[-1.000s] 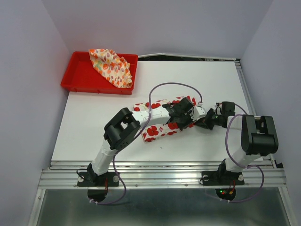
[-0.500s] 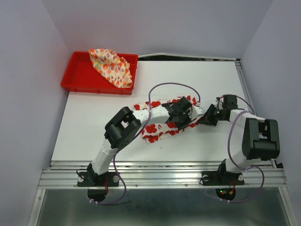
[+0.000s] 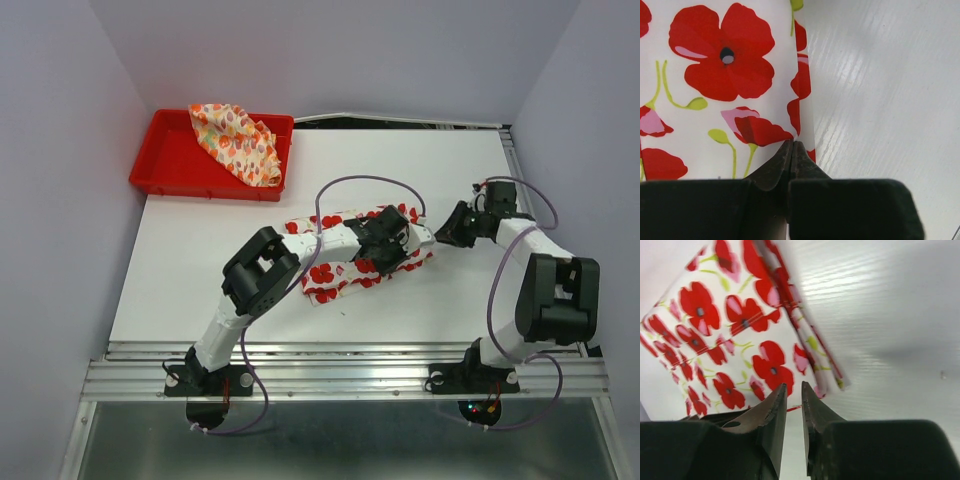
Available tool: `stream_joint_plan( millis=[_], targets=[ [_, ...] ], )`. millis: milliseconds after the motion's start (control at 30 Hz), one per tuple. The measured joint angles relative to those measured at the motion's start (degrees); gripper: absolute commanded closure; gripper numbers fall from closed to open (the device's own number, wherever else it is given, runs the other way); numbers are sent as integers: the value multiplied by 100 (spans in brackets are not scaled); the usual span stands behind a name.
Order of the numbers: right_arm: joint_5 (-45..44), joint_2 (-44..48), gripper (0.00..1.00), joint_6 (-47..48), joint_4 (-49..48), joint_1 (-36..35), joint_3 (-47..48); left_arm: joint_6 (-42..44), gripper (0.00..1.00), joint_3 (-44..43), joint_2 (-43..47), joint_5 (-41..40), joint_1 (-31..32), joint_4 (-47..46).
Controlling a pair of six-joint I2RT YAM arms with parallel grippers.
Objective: Fold and stack the skirts
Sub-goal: Fold the skirt
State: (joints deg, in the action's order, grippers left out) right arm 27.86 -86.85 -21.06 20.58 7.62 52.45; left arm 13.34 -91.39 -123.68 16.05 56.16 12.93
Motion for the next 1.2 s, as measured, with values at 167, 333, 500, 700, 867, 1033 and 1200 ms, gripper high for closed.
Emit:
stream_joint_plan(
  millis=[167,333,500,700,867,1033,1200],
  targets=[
    [-142,-605,41,-2,-35,179,-7,0,98,-15,0,-2,0,15],
    [94,-789,32,-173,-166,321,-92,4,98,-59,0,0,0,37],
    [507,-872,34,-341,-470,323,-229,9,98,-114,0,-4,0,66],
    [929,-1029,37,-476,-780,323,-319,26,100,-249,0,0,0,160],
    [1104,-1036,39,-516,-949,323,-435,24,100,-389,0,9,0,195],
    [1158,-1036,41,-551,-968,323,-466,26,100,-398,0,55,7,212],
    [1156,-1036,41,-546,-970,323,-474,24,100,-367,0,162,17,192]
  ],
)
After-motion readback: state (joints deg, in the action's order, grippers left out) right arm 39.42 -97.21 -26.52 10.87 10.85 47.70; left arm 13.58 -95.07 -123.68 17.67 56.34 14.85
